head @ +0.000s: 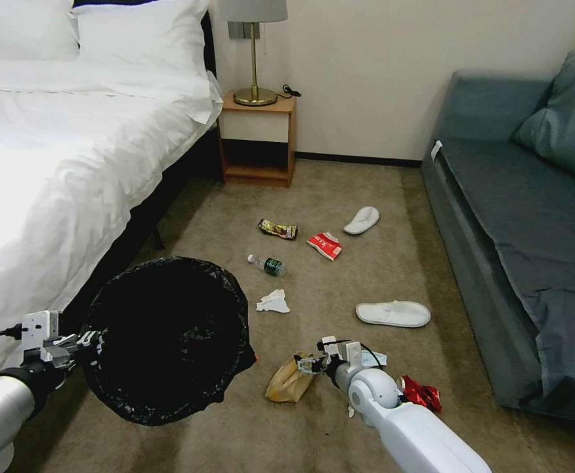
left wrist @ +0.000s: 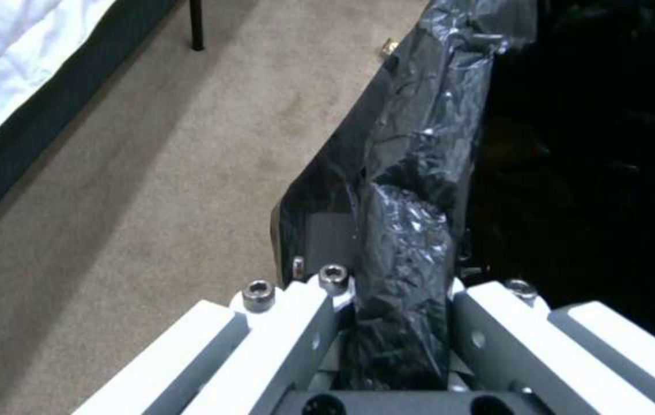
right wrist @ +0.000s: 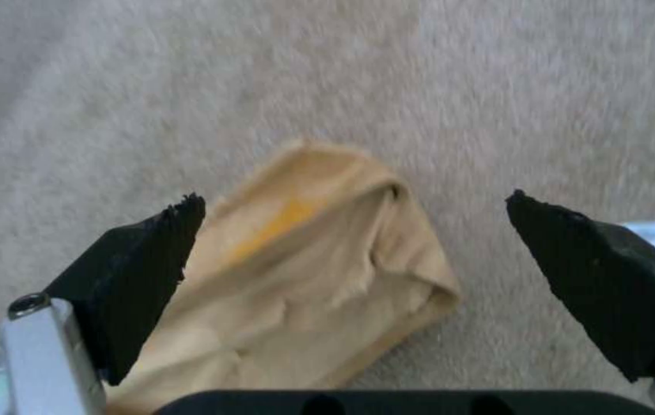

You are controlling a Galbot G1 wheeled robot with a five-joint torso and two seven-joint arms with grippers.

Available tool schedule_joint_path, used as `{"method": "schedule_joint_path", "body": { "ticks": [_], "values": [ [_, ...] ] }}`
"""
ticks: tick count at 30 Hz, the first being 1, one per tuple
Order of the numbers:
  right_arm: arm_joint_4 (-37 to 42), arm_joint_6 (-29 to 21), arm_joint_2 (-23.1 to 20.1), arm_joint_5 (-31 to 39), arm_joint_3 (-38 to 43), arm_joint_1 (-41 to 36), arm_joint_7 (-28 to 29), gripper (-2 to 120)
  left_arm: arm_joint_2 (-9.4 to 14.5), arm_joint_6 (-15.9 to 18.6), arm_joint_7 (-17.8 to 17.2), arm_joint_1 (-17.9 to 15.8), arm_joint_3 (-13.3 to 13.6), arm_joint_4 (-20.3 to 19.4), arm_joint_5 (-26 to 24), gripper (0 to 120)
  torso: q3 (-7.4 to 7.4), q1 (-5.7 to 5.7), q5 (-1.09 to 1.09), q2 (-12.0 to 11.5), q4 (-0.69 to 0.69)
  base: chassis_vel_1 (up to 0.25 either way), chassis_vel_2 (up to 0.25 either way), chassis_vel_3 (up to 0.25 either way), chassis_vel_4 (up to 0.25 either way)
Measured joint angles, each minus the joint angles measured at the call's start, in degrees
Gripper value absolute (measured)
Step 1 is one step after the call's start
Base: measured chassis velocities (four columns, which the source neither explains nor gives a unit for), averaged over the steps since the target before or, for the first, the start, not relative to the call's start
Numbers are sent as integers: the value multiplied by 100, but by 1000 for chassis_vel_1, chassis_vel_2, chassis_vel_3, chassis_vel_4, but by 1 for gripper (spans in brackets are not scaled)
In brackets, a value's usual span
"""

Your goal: Pick up the trash bin, then pick up the garbage on the floor and place it into the trash bin.

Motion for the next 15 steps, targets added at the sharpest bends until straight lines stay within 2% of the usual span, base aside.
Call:
{"method": "schedule_joint_path", "body": {
  "ticks": [11, 15],
  "values": [
    [-622, 151, 266, -127, -2, 108, -80, 99, 67, 0, 55, -92, 29, 0, -9, 2, 0, 0, 0, 0, 0, 0, 0, 0, 0],
    [-772, 286, 386, -64, -23, 114, -67, 93, 94, 0, 88, -121, 49, 0, -8, 2, 0, 0, 0, 0, -1, 0, 0, 0, 0]
  ]
}}
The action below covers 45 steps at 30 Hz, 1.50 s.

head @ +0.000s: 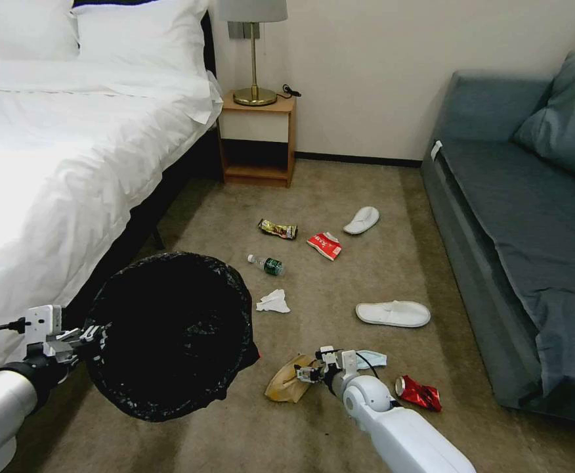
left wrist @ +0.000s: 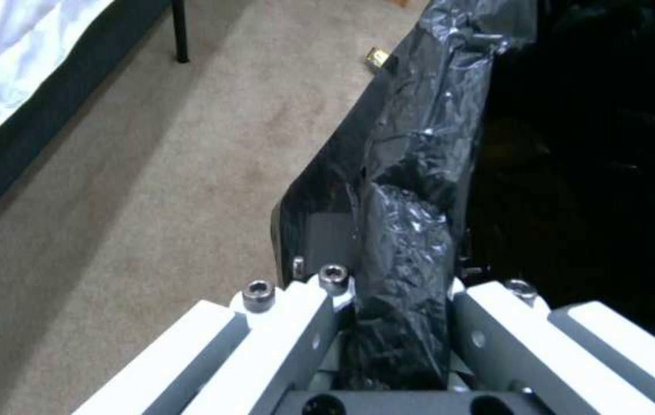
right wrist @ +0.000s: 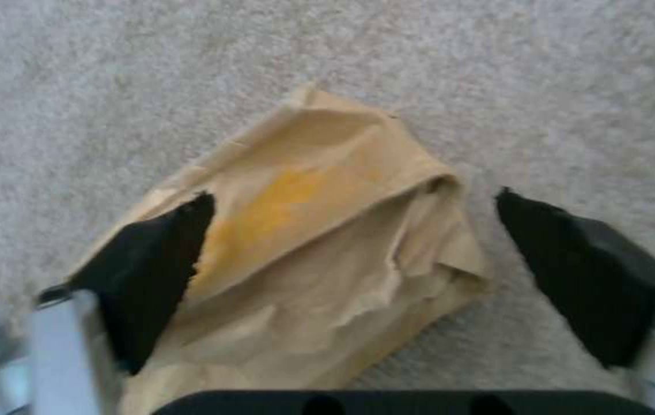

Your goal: Pick up the trash bin, then pick up the garbage on the floor and place it into the trash bin.

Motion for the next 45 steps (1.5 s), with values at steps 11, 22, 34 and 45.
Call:
{"method": "schedule_joint_path", "body": {
  "ticks": [11, 22, 34, 45],
  "values": [
    [-115, 234, 159, -32, 79, -61, 55, 51, 70, 0, 29, -23, -30, 0, 3, 2, 0, 0, 0, 0, 0, 0, 0, 0, 0],
    [-24, 331, 184, -158, 134, -108, 126, 7, -2, 0, -21, 0, -17, 0, 25, 2, 0, 0, 0, 0, 1, 0, 0, 0, 0],
    [-65, 372, 226, -249, 331, -101, 140, 0, -27, 0, -31, -6, 7, 0, 60, 2, 0, 0, 1, 0, 1, 0, 0, 0, 0],
    [1620, 344, -276, -582, 1278, -563, -65, 0, -23, 0, -77, 14, 13, 0, 58, 2, 0, 1, 0, 0, 0, 0, 0, 0, 0]
  ]
}}
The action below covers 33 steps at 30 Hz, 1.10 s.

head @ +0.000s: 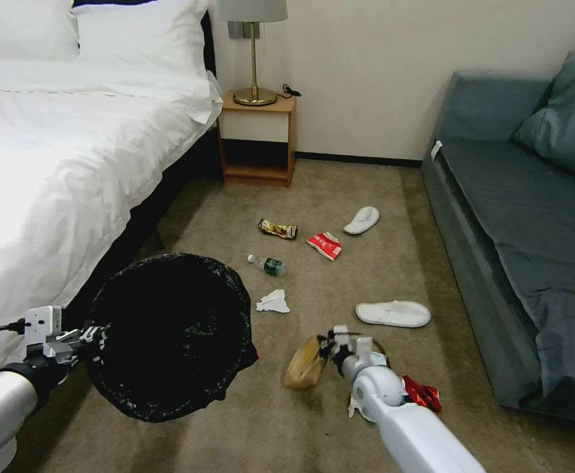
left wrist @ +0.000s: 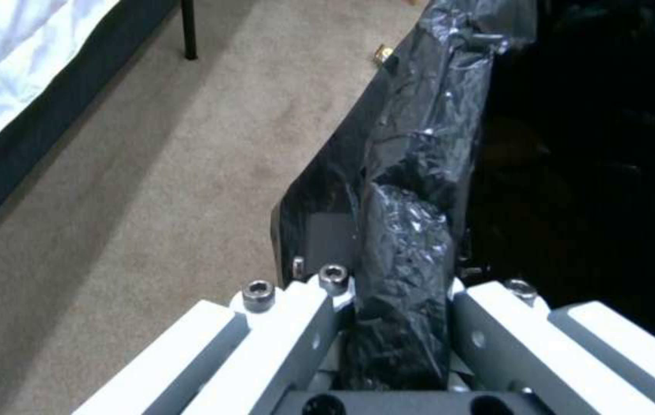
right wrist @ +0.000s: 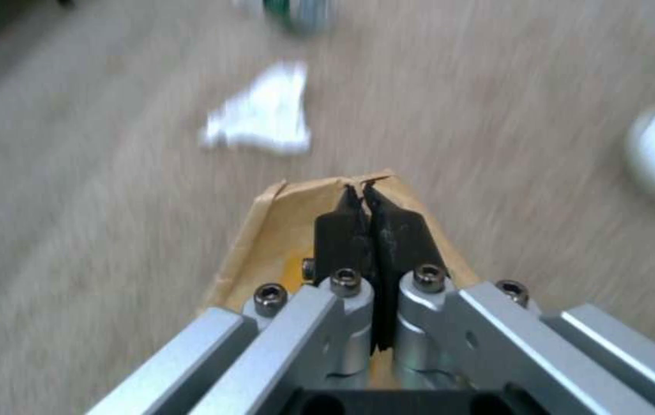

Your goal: Pick up the trash bin, then pick up the garbage on the floor and place it into the trash bin.

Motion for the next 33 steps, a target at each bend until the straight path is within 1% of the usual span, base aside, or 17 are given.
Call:
{"method": "schedule_joint_path", "body": {
  "ticks": [7, 8, 9, 13, 15, 16, 17, 19, 22, 23, 24, 25, 28, 29, 31, 32, 33],
  "values": [
    [843, 17, -183, 31, 274, -114, 2, 0, 171, 0, -42, -122, 1, 0, -107, 2, 0, 0, 0, 0, 1, 0, 0, 0, 0],
    [1210, 17, -268, 33, 363, -157, 13, 0, 222, 0, -45, -178, 26, 0, -128, 2, 0, 0, 1, 0, 0, 0, 0, 0, 0],
    [1540, 3, -356, 36, 439, -193, 63, 0, 266, 0, -76, -224, 92, 0, -129, 2, 0, 0, 2, 0, 1, 0, 0, 0, 0],
    [1997, 0, -541, 30, 600, -204, 170, 0, 369, 1, -183, -334, 221, 0, -147, 2, 0, 0, -1, 0, 1, 0, 0, 0, 0],
    [2399, -13, -740, 67, 813, -153, 196, 0, 509, 0, -419, -539, 351, -1, -336, 2, 0, 0, 2, 0, 1, 0, 0, 0, 0],
    [2399, -13, -740, 67, 813, -153, 196, 0, 509, 0, -419, -539, 351, -1, -336, 2, 0, 0, 2, 0, 1, 0, 0, 0, 0],
    [2558, -26, -822, 135, 883, -114, 196, 0, 570, 0, -529, -606, 406, -1, -430, 2, 0, 0, 0, 0, -1, 0, 0, 0, 0],
    [2760, -52, -913, 267, 930, -37, 186, 0, 626, 0, -602, -631, 443, 0, -493, 2, 0, 0, 0, 0, -2, 0, 0, 0, 0],
    [3397, -110, -1149, 669, 972, 240, 142, 0, 818, 0, -700, -626, 586, 43, -516, 2, 0, 0, 1, 0, 3, 0, 0, 0, 0],
    [3397, -110, -1149, 669, 972, 240, 142, 0, 818, 0, -700, -626, 586, 43, -516, 2, 0, 0, 1, 0, 3, 0, 0, 0, 0],
    [3568, -115, -1204, 752, 990, 307, 122, 0, 906, 0, -728, -685, 702, 95, -522, 2, 0, -1, 0, 0, 4, 0, 0, 0, 0],
    [3568, -115, -1204, 752, 990, 307, 122, 0, 906, 0, -728, -685, 702, 95, -522, 2, 0, -1, 0, 0, 4, 0, 0, 0, 0],
    [4047, -116, -1359, 1026, 1020, 549, -67, 0, 1157, -1, -972, -1025, 1240, 224, -648, 2, 0, -1, 0, 0, 0, 0, 0, 0, 0],
    [4047, -116, -1359, 1026, 1020, 549, -67, 0, 1157, -1, -972, -1025, 1240, 224, -648, 2, 0, -1, 0, 0, 0, 0, 0, 0, 0],
    [4208, -113, -1382, 1227, 992, 679, -105, 0, 1222, -1, -1122, -1187, 1464, 240, -776, 2, 0, 0, 0, 0, -1, 0, 0, 0, 0],
    [4208, -113, -1382, 1227, 992, 679, -105, 0, 1222, -1, -1122, -1187, 1464, 240, -776, 2, 0, 0, 0, 0, -1, 0, 0, 0, 0],
    [4329, -110, -1387, 1409, 953, 796, -124, 0, 1270, -3, -1317, -1325, 1666, 244, -929, 2, 0, 0, 0, 0, 0, 0, 0, 0, 0]
  ]
}}
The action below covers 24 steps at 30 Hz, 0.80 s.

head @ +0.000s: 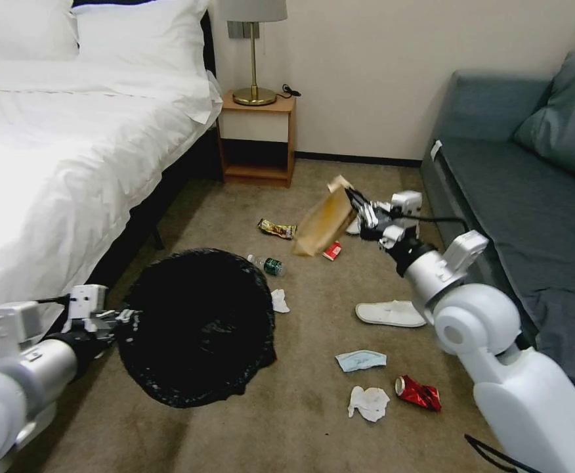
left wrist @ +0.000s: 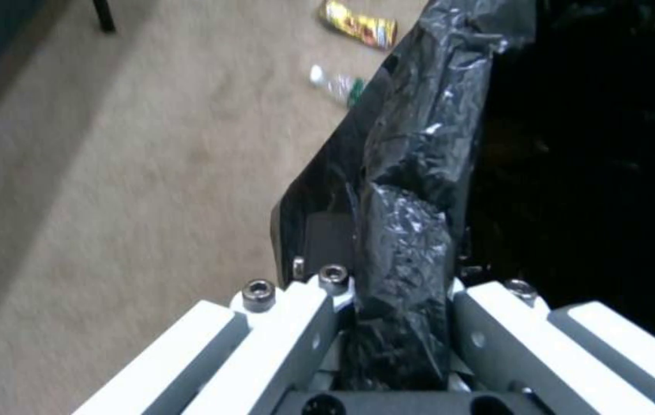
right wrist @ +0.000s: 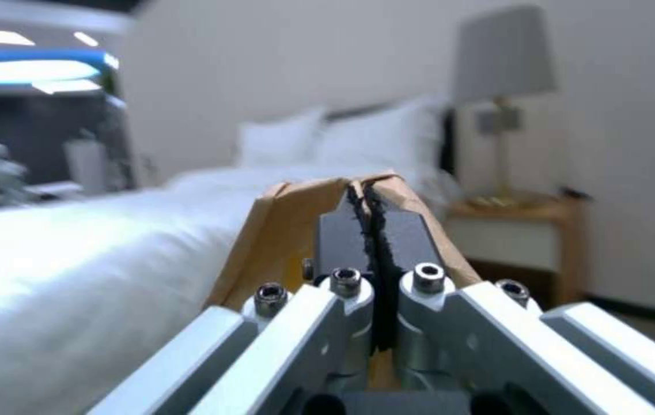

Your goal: Pick up the trash bin, then pick up the garbage on the floor and place it into the trash bin.

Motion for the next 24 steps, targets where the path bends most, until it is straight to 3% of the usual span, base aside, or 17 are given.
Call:
{"method": "schedule_joint_path", "body": {
  "ticks": [3, 5, 8, 10, 15, 18, 24],
  "values": [
    [105, 0, -1, 175, -57, 146, -20, 0, 46, 0, -300, -145, 219, 0, -247, 2, 0, 0, 0, 0, 1, 0, 0, 0, 0],
    [219, -13, 0, 371, -162, 326, -48, 0, 103, 0, -700, -303, 486, -7, -555, 2, 0, 0, 0, 0, 1, 0, 0, 0, 0],
    [259, -29, -1, 442, -205, 389, -53, 0, 126, -1, -814, -352, 581, -9, -628, 2, 0, 0, 0, 0, 1, 0, 0, 0, 0],
    [404, -130, -18, 656, -406, 580, -112, 0, 249, 0, -1015, -510, 886, 14, -766, 2, 0, -1, 0, 0, 2, 0, 0, 0, 0],
    [490, -177, -145, 657, -754, 645, -485, 0, 402, -1, -1125, -723, 1210, 130, -790, 2, 0, -1, 1, 0, 0, 0, 0, 0, 0],
    [434, -173, -230, 352, -1353, 725, -740, 0, 490, -1, -1212, -1015, 1560, 252, -853, 2, 0, 0, 0, 0, 1, 0, 0, 0, 0],
    [337, -174, -323, -556, -1970, 407, -900, 0, 506, -1, -1333, -1233, 1688, 323, -1051, 2, 0, -1, 0, 0, 1, 0, 0, 0, 0]
  ]
}}
